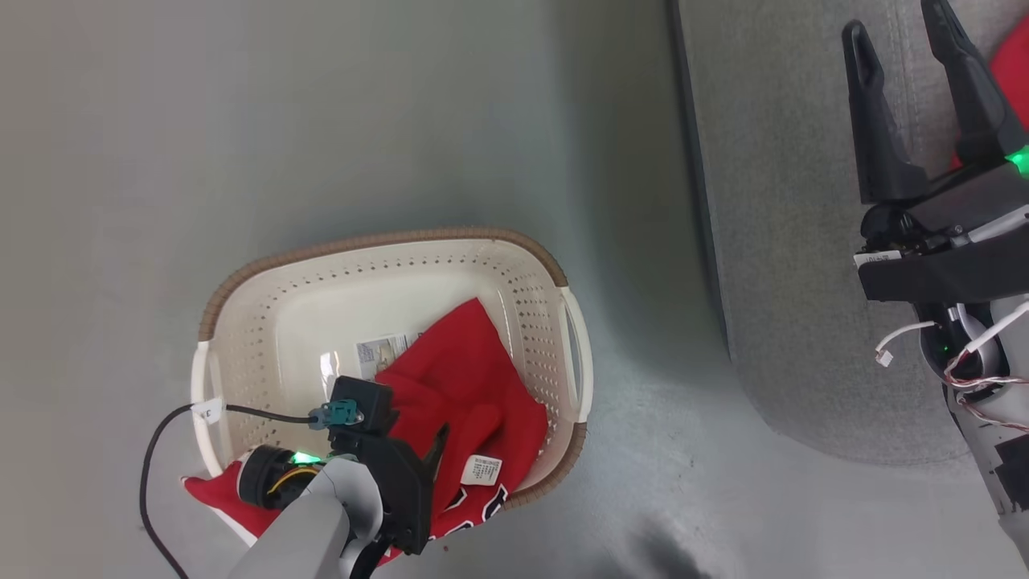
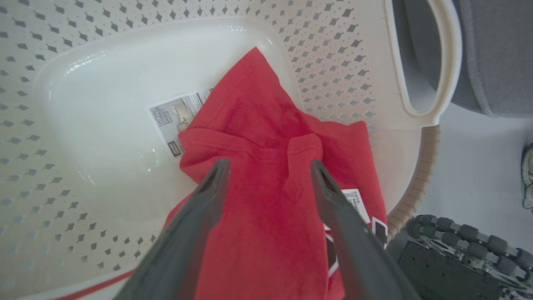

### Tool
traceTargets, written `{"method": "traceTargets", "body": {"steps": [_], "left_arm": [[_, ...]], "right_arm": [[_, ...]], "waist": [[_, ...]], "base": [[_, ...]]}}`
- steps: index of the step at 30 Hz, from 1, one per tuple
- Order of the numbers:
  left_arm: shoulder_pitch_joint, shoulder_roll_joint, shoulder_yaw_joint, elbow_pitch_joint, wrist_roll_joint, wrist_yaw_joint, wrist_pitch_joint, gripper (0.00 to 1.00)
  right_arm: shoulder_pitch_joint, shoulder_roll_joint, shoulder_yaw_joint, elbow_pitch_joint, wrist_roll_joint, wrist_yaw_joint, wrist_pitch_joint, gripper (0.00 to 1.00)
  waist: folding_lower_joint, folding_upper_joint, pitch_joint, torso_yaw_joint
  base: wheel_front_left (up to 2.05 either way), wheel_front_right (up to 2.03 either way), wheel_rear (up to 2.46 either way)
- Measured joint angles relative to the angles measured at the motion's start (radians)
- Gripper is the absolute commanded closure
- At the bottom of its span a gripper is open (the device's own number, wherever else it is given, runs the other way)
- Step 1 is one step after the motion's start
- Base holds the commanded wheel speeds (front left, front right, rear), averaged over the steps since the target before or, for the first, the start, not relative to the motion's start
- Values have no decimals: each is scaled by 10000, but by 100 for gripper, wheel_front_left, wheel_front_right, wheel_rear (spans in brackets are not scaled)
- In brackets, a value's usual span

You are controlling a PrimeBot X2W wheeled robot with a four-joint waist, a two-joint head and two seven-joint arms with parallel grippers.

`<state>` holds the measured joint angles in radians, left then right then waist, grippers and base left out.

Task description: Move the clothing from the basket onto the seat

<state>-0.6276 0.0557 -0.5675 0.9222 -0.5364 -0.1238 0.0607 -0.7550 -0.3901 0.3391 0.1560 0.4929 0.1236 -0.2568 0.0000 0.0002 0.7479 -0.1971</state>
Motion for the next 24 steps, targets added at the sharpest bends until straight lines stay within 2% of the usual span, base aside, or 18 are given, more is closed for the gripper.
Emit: {"method": "traceTargets", "body": {"steps": [15, 24], "left_arm": [[-486, -12, -579, 773, -109, -8, 173, 0], [-487, -12, -978, 880, -278, -8, 259, 0]], "right_arm": [[-438, 184, 337, 320, 84, 0, 0, 0], [-545, 261, 456, 470, 100, 0, 0, 0]], "waist": [[0, 0, 899, -522], [0, 0, 977, -673]], "base": [[0, 0, 0], [0, 0, 0]]}}
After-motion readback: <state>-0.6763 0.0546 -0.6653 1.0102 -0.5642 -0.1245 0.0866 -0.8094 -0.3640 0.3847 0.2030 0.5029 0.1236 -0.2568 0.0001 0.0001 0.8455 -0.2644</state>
